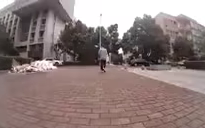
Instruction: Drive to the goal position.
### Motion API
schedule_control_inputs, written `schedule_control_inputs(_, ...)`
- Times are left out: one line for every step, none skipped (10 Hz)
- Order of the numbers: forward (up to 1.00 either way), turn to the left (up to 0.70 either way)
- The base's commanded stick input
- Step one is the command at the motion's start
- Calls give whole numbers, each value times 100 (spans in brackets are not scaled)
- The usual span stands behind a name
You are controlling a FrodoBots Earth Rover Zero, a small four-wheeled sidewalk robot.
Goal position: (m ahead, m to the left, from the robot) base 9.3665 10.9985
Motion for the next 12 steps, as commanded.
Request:
schedule_control_inputs(70,0)
schedule_control_inputs(70,0)
schedule_control_inputs(70,0)
schedule_control_inputs(70,0)
schedule_control_inputs(70,0)
schedule_control_inputs(70,0)
schedule_control_inputs(70,0)
schedule_control_inputs(70,0)
schedule_control_inputs(70,1)
schedule_control_inputs(70,5)
schedule_control_inputs(70,11)
schedule_control_inputs(70,14)
